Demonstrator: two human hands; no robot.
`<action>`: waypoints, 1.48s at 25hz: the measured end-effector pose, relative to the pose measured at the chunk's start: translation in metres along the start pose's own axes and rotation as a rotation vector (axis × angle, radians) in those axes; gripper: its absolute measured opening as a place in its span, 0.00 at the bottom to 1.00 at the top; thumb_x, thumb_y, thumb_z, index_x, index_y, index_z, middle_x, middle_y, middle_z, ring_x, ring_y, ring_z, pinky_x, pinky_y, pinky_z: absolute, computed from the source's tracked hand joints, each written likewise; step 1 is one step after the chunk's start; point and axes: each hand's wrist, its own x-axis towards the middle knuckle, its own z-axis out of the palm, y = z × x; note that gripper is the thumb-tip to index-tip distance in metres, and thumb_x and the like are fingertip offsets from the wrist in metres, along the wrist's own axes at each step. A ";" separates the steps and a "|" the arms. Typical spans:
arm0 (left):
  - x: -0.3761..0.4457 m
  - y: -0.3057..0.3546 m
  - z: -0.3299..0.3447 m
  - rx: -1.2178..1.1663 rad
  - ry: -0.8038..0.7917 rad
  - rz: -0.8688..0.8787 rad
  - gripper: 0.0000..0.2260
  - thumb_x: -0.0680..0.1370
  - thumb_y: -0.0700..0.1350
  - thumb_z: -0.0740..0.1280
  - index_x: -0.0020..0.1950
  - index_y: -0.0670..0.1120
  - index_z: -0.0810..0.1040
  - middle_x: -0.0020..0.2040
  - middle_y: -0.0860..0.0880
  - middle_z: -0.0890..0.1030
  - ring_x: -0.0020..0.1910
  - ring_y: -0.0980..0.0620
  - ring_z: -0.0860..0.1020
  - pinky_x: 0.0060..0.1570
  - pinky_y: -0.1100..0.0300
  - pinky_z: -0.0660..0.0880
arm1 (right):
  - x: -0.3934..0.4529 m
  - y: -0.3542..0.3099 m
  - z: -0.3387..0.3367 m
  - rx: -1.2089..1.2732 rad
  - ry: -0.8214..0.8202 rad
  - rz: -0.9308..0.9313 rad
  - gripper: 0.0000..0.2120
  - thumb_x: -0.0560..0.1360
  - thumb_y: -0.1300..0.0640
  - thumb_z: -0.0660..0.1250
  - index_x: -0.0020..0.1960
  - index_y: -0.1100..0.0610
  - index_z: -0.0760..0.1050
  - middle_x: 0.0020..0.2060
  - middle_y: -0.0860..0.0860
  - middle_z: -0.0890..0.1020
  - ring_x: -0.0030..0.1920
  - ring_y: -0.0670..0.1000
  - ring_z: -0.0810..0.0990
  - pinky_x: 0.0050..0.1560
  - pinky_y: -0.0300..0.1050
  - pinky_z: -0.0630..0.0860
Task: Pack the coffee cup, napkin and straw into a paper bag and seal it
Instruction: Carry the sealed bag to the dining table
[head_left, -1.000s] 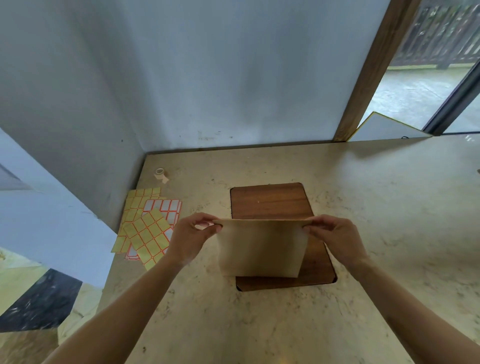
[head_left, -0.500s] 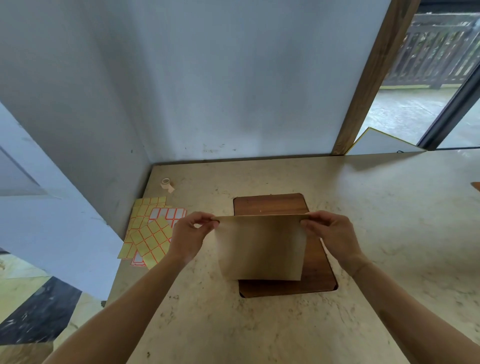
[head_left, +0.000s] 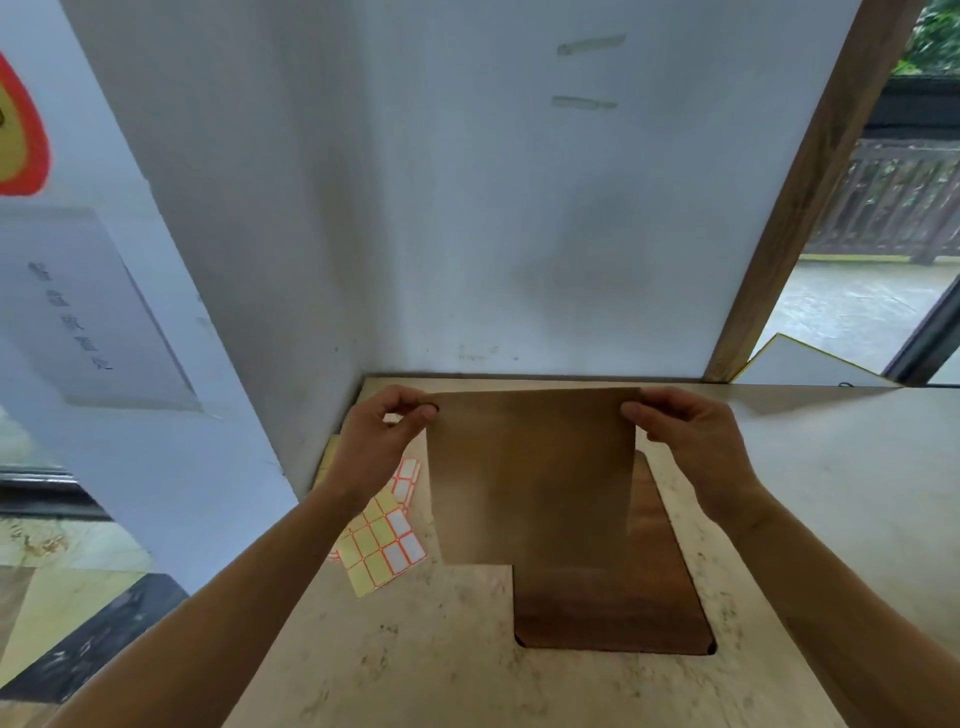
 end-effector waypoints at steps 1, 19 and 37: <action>-0.001 0.005 -0.006 -0.020 0.025 -0.001 0.03 0.76 0.42 0.70 0.45 0.51 0.82 0.41 0.55 0.82 0.42 0.62 0.78 0.41 0.74 0.70 | 0.001 -0.007 0.004 0.004 -0.008 -0.018 0.04 0.68 0.54 0.74 0.42 0.46 0.83 0.37 0.43 0.86 0.40 0.40 0.83 0.41 0.31 0.78; -0.187 0.072 -0.088 0.278 0.724 -0.146 0.08 0.76 0.39 0.70 0.43 0.53 0.81 0.40 0.59 0.83 0.42 0.65 0.78 0.41 0.75 0.70 | -0.006 -0.034 0.114 0.167 -0.667 -0.108 0.03 0.68 0.56 0.76 0.40 0.50 0.84 0.35 0.46 0.84 0.36 0.42 0.79 0.43 0.39 0.75; -0.615 0.227 -0.123 0.569 1.583 -0.414 0.07 0.74 0.44 0.72 0.44 0.57 0.82 0.38 0.59 0.82 0.37 0.59 0.79 0.35 0.68 0.75 | -0.355 -0.145 0.294 0.443 -1.610 -0.311 0.06 0.68 0.48 0.73 0.45 0.42 0.84 0.42 0.44 0.86 0.46 0.47 0.83 0.49 0.42 0.79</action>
